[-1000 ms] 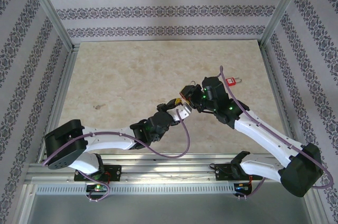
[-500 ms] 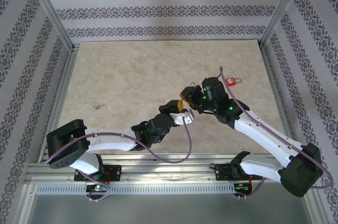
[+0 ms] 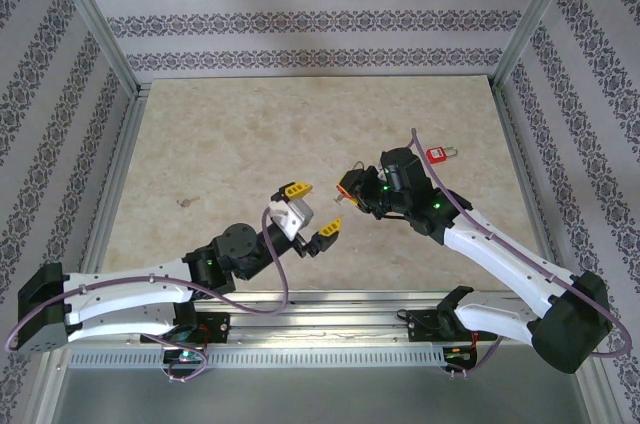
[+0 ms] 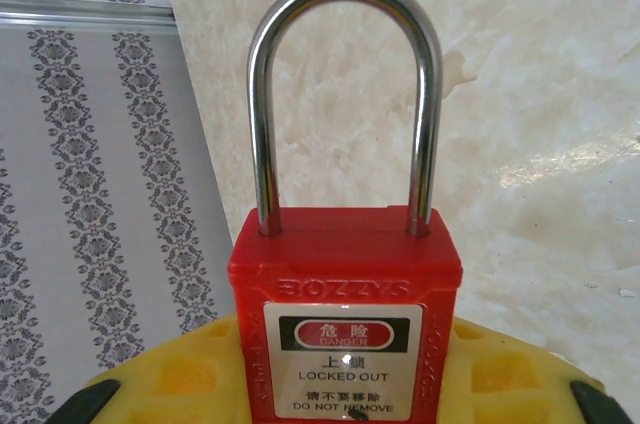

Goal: Unlock with the key

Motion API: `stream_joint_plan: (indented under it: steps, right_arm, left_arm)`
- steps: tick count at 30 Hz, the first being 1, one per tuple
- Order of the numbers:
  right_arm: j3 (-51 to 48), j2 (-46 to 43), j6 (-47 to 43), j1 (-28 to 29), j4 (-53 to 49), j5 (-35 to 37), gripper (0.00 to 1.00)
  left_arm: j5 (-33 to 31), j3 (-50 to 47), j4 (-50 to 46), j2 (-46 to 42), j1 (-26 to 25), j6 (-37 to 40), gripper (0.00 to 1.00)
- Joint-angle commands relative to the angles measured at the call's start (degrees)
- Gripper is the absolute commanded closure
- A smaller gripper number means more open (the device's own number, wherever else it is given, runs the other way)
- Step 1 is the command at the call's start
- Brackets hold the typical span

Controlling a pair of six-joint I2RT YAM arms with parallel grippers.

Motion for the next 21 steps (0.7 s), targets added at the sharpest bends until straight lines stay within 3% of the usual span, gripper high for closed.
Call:
stream_joint_plan:
  steps: [1,5,13,21]
  right_arm:
    - [1.1,-0.93,-1.26,-0.12,0.88,-0.63,0.93]
    - [0.69,-1.45,-0.75,0.06,1.85,-0.61,0.93]
    - [0.75,-1.65,-0.47,0.93,1.96,0.16,0.93]
    - [0.35,-2.11,-0.31,1.28,2.05,0.44,0.93]
  left_arm:
    - [9.14,-1.92,-5.91,-0.92,3.22,-23.83,0.15]
    - [11.93,-6.19,0.79,0.64,5.35,-34.78,0.19]
    - [14.43,-5.7,11.42,9.53,7.07,-41.45,0.27]
    - [23.18,-5.37,24.51,18.28,13.72,-54.12,0.33]
